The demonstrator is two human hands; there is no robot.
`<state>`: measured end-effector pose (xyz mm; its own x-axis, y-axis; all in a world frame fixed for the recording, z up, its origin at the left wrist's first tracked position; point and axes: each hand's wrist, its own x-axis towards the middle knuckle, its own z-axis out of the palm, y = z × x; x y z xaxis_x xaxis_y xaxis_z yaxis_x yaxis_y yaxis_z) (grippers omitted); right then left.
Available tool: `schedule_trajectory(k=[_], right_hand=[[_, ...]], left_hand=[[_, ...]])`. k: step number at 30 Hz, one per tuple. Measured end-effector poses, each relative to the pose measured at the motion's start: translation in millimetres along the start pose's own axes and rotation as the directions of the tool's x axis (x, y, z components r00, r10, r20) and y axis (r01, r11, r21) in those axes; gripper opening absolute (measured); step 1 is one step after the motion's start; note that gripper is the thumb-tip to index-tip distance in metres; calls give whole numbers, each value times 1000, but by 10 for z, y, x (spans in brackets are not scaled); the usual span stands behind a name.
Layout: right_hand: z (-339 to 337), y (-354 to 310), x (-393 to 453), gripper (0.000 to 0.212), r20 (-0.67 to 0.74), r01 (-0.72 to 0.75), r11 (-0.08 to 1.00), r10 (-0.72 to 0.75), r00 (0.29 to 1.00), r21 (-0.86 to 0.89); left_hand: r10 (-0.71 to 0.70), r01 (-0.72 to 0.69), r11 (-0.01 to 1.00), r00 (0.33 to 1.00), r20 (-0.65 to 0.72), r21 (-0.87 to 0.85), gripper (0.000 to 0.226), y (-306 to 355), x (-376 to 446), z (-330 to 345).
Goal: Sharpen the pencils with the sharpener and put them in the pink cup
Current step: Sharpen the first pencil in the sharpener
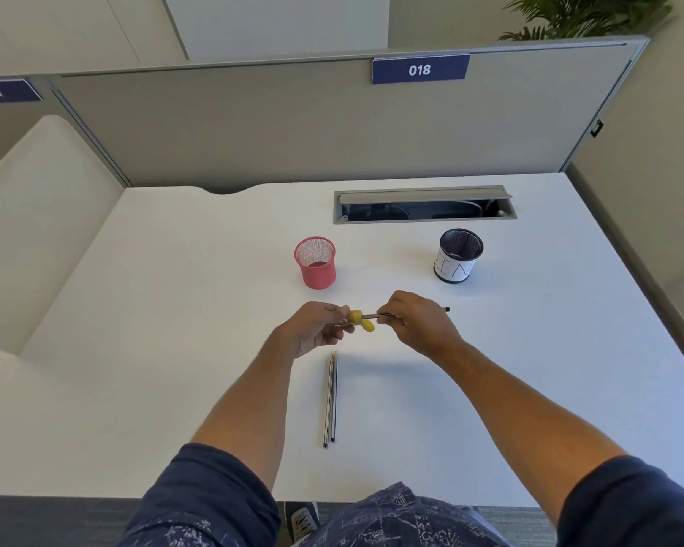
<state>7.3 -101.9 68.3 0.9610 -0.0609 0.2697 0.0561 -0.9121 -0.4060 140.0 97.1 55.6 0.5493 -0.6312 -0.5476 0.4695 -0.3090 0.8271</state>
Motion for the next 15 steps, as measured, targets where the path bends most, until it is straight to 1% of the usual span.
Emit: schedule_trajectory(k=[4, 7, 9, 11, 13, 15], right_hand=[[6, -7, -18, 6, -92, 31, 997, -37, 995, -64], [17, 7, -36, 12, -96, 13, 996, -21, 995, -87], [22, 38, -34, 17, -31, -44, 997, 43, 999, -61], [20, 48, -18, 23, 92, -138, 990, 138, 986, -7], [-3, 52, 15, 24, 186, -239, 968, 223, 957, 74], [-38, 54, 57, 19, 262, -345, 923, 295, 919, 170]], left_hand=[[53, -53, 998, 999, -1, -19, 14, 38, 24, 43], [111, -111, 993, 994, -3, -32, 16, 60, 56, 88], [124, -124, 991, 992, -1, -51, 20, 71, 62, 99], [128, -128, 991, 992, 6, -46, 24, 76, 56, 100], [135, -135, 990, 991, 6, -31, 26, 74, 50, 96], [144, -144, 990, 990, 2, -7, 28, 71, 49, 94]])
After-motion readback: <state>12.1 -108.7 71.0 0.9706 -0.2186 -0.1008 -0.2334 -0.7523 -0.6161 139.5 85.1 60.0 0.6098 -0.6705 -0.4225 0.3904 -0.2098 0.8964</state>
